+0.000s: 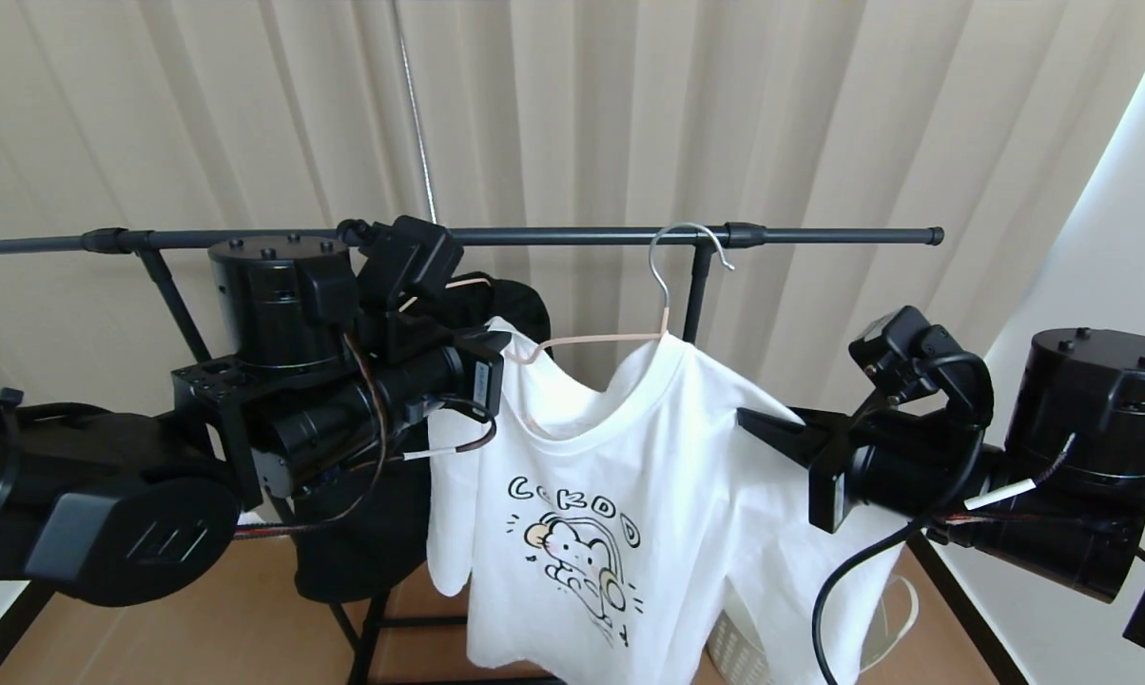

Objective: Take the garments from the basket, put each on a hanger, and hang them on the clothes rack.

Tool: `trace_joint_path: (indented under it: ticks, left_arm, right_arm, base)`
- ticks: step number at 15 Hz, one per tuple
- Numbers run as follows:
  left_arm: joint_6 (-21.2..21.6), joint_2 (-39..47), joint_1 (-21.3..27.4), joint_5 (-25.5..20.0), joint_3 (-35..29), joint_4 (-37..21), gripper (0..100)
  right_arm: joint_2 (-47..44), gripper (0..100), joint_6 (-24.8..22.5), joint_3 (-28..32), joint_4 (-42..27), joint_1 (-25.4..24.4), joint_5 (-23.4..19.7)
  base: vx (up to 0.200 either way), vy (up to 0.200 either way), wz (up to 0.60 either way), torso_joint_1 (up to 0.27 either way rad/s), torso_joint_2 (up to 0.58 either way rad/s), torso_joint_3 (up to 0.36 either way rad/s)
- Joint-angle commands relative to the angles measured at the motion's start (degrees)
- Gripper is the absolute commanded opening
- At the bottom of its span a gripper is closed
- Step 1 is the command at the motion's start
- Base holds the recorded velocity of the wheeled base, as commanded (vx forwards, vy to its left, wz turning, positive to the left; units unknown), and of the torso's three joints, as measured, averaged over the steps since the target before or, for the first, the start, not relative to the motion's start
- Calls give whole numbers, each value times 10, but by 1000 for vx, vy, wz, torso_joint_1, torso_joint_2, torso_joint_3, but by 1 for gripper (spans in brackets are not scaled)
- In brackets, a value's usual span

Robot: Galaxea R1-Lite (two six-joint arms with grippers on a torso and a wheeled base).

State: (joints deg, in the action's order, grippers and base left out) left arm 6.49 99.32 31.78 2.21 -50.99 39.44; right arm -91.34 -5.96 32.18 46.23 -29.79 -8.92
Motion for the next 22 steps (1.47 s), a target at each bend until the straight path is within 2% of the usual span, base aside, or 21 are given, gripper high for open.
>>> trace_joint_path:
  ticks: [1,8,12,16,22]
  left_arm:
    - [0,0,15,0,2,-1,0]
    - [-2,-22,77,7,5,-1,0]
    - [-2,-26,113,17,3,-1,0]
    - [-2,-25,131,18,-8,-1,0]
    - [-2,-24,129,37,-13,-1,0]
  right_arm:
    - [-10,0,2,2,0,-11,0]
    - [-61,0,17,14,11,-14,5]
    - [-103,0,32,10,74,-17,22]
    - [-112,0,65,12,78,-30,22]
    - [-94,0,124,31,95,-26,19]
  base:
    - [0,0,0,0,0,0]
    - [0,0,0,0,0,0]
    - [0,0,0,0,0,0]
    - [0,0,0,0,0,0]
    - [0,0,0,0,0,0]
